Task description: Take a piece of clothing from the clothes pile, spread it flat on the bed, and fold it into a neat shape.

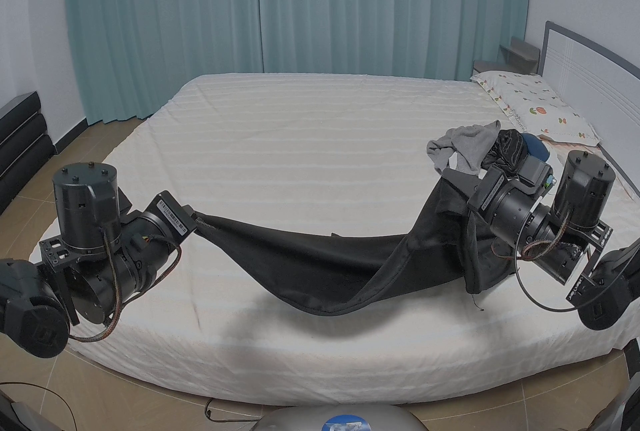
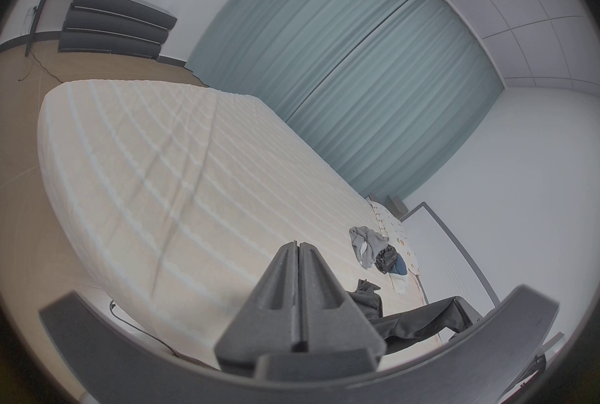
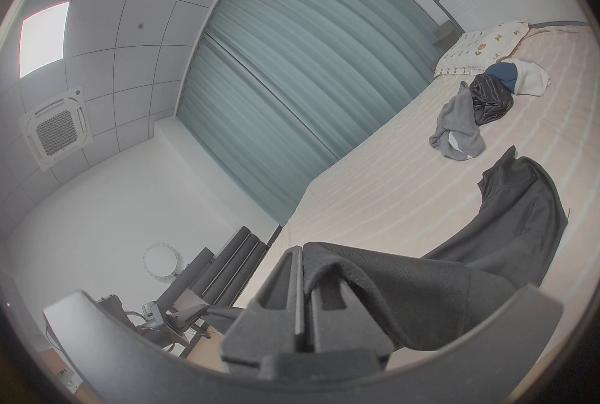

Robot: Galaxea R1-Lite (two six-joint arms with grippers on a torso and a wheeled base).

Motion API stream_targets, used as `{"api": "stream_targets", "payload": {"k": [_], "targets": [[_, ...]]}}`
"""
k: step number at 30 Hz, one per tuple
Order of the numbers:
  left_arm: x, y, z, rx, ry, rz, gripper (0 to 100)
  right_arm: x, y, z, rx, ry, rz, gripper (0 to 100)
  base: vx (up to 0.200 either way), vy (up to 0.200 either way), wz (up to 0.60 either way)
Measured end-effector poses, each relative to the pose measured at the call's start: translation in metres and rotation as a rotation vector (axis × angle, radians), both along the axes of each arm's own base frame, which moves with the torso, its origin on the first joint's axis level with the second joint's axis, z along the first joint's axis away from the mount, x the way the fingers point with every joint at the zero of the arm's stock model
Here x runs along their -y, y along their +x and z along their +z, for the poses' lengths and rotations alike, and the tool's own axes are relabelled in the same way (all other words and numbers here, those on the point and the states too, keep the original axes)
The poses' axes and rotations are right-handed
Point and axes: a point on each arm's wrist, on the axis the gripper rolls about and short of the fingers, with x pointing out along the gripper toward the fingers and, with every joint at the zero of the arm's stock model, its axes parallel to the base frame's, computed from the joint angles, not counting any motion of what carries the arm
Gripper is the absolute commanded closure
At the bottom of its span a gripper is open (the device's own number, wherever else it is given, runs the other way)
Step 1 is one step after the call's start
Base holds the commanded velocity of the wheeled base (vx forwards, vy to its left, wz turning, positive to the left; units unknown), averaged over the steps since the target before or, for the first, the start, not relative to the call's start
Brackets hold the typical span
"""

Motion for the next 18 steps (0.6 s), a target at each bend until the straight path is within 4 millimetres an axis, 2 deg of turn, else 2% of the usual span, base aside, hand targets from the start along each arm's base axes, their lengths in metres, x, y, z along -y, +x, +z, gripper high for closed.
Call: {"api": "stream_targets", "payload": {"k": [4,12,18], "targets": [[-0.002,0.0,0.001,0.003,-0.001,0.005,100,0.002,0.002,-0.001,-0.004,-0.002,-0.009,100,0.0,0.2,0.0],[-0.005,-0.006,0.002,0.007,-0.004,-0.003,100,0.007,0.005,-0.004,-0.011,-0.007,-0.034,100,0.0,0.0,0.0],[-0.002,-0.011,0.003,0.008,-0.005,-0.028,100,0.014,-0.002,-0.011,-0.039,-0.022,-0.046,100,0.0,0.0,0.0]]}}
